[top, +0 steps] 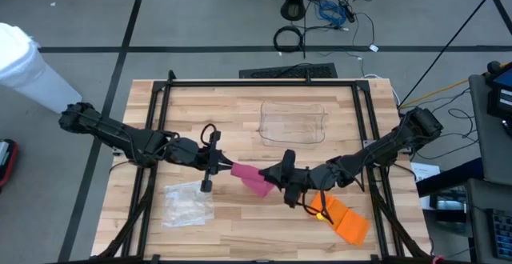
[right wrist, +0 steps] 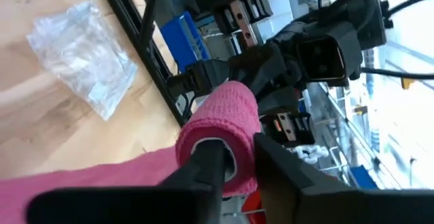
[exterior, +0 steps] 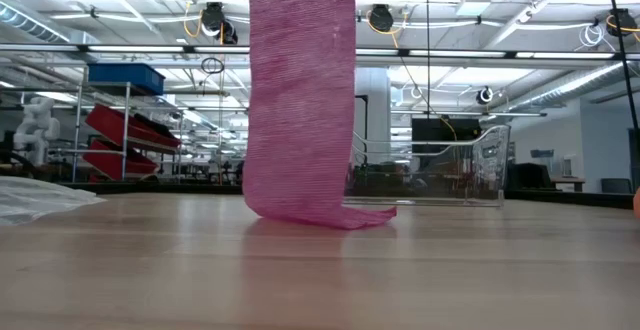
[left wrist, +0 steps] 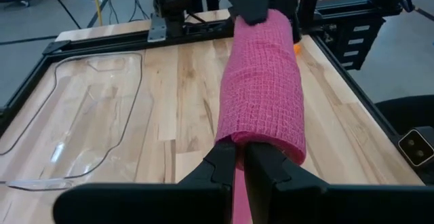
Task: Roll bandage
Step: Roll the pink bandage
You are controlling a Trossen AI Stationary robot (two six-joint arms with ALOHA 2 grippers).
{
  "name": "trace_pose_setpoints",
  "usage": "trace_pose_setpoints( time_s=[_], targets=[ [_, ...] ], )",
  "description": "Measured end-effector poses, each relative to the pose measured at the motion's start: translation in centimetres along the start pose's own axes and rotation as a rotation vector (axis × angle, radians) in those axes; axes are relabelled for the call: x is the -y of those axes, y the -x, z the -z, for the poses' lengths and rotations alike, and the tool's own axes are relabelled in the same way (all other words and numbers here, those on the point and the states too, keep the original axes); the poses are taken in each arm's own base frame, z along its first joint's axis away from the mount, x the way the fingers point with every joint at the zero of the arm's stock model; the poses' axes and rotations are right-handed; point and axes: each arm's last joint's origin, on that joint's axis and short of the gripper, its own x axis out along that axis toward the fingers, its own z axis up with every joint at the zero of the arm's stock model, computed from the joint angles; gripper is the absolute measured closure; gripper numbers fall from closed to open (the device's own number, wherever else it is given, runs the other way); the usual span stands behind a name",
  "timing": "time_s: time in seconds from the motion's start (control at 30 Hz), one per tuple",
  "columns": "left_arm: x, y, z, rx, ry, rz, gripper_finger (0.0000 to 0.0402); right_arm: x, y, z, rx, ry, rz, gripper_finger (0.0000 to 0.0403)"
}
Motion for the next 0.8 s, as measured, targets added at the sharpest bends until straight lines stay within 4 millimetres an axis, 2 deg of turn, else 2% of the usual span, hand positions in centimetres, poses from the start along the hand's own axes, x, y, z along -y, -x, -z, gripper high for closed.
trace_pose_setpoints(
  time_s=[0.07, 0.13, 0.43, 0.6, 0.8],
  targets=[
    [0.0, 0.0, -0.1, 0.008, -0.001, 0.000, 0.0384, 0.0, 0.0, 0.0, -0.001, -0.027, 0.003, 0.0381],
    [0.0, 0.0, -0.2, 0.020, -0.016, -0.002, 0.0380, 0.1, 0.1, 0.0, -0.001, -0.048, 0.006, 0.0392],
    [-0.1, 0.7, -0.9, 0.088, -0.098, -0.086, 0.0359, 0.7, 0.3, -0.4, -0.031, -0.215, 0.095, 0.0397],
    [0.8, 1.0, -1.7, 0.167, -0.187, -0.073, 0.0347, 1.2, 0.5, -1.0, 0.033, -0.288, 0.137, 0.0399],
    [2.3, 1.4, -2.2, 0.223, -0.308, -0.032, 0.0340, 1.1, 0.5, -1.3, 0.116, -0.416, 0.085, 0.0400]
  ],
)
